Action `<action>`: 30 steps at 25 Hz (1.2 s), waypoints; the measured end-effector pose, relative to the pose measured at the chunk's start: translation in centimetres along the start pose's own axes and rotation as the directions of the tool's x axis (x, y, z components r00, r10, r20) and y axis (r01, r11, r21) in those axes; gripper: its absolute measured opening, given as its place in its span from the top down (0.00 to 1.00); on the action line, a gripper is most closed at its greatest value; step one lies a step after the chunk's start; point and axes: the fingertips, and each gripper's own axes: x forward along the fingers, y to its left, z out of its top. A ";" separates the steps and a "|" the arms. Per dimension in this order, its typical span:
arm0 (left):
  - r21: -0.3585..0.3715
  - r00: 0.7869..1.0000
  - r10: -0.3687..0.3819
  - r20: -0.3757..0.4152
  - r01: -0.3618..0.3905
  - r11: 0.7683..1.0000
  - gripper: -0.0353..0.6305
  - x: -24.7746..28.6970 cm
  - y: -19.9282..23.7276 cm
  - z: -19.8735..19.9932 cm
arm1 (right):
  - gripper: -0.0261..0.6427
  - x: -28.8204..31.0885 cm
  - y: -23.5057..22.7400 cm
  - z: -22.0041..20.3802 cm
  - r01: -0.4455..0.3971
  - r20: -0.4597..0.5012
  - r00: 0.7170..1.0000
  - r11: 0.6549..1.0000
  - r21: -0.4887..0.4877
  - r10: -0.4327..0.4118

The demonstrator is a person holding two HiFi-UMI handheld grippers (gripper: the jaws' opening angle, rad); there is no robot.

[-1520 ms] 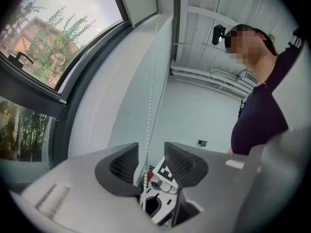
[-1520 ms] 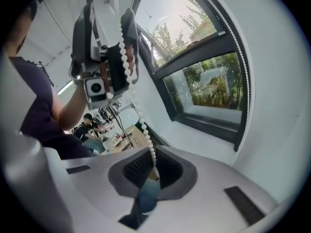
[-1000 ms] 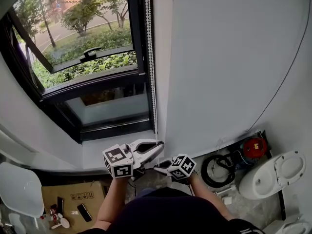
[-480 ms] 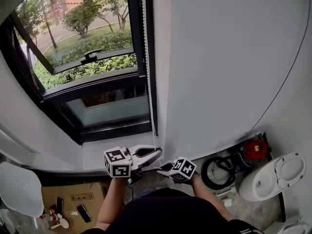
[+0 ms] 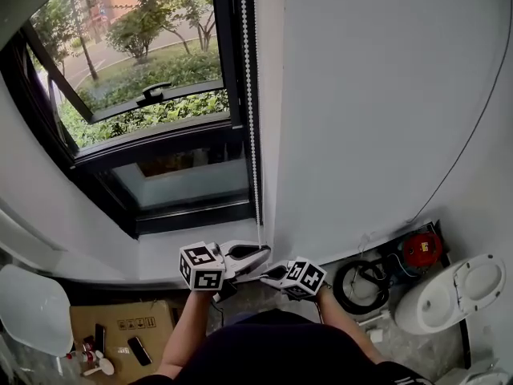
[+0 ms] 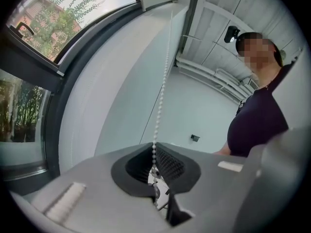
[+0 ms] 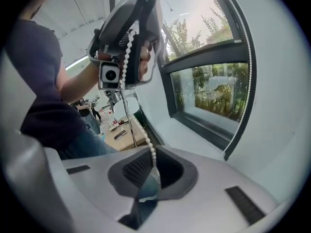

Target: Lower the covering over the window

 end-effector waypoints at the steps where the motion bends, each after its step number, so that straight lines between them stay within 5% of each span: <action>1: 0.010 0.999 0.008 -0.046 -0.008 1.000 0.92 0.4 0.2 -0.9 | 0.94 0.0 -0.1 0.2 0.003 0.005 1.000 1.000 -0.006 -0.003; 4: -0.009 0.989 -0.008 -0.145 0.007 1.000 0.92 1.3 -0.1 -4.0 | 0.94 0.1 -0.1 0.8 0.007 0.022 1.000 1.000 -0.009 -0.007; 7: -0.064 0.994 -0.054 -0.100 0.048 0.997 0.92 1.4 -1.2 -4.6 | 0.94 -0.1 0.0 0.6 0.007 0.020 1.000 1.000 -0.009 -0.007; 16: -0.105 0.998 -0.036 -0.044 0.031 0.994 0.92 1.0 -0.2 -4.4 | 0.94 0.1 0.2 0.8 0.005 0.024 1.000 1.000 -0.014 -0.005; 21: -0.048 0.972 0.004 -0.236 -0.016 0.999 0.92 1.3 0.7 -8.1 | 0.94 0.1 0.2 1.3 0.004 0.028 1.000 1.000 -0.022 -0.004; 30: -0.093 0.978 -0.021 -0.209 0.001 0.996 0.92 1.4 0.7 -8.5 | 0.94 0.1 0.4 1.3 0.002 0.025 1.000 1.000 -0.021 -0.001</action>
